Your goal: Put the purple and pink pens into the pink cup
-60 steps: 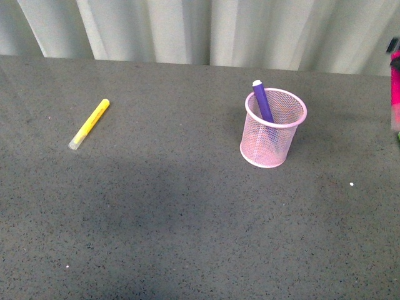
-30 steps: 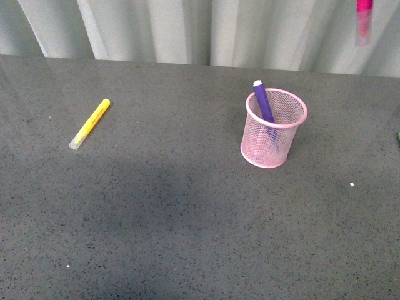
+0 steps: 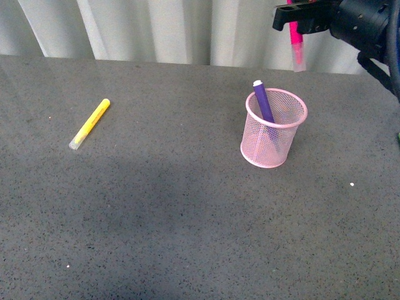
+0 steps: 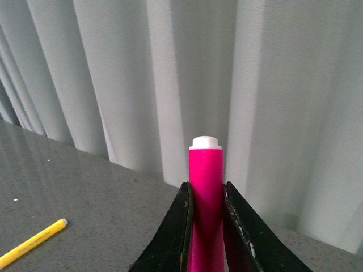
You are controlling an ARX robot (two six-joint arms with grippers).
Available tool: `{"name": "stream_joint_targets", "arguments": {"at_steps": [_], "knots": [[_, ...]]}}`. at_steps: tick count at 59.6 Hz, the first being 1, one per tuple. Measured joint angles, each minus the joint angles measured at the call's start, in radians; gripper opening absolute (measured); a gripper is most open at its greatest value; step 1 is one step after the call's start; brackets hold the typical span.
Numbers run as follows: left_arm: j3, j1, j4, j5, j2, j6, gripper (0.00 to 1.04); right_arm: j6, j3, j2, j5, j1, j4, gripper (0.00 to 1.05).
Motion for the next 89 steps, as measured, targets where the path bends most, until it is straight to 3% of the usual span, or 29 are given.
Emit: {"name": "stream_joint_targets", "arguments": {"at_steps": [15, 81, 89], "knots": [[0.000, 0.000, 0.000, 0.000, 0.000, 0.000, 0.98, 0.048, -0.021, 0.043, 0.003, 0.018, 0.070, 0.10], [0.000, 0.000, 0.000, 0.000, 0.000, 0.000, 0.98, 0.043, -0.024, 0.123, -0.005, 0.013, 0.074, 0.10], [0.000, 0.000, 0.000, 0.000, 0.000, 0.000, 0.98, 0.041, -0.024, 0.123, -0.005, 0.013, 0.074, 0.36]]}}
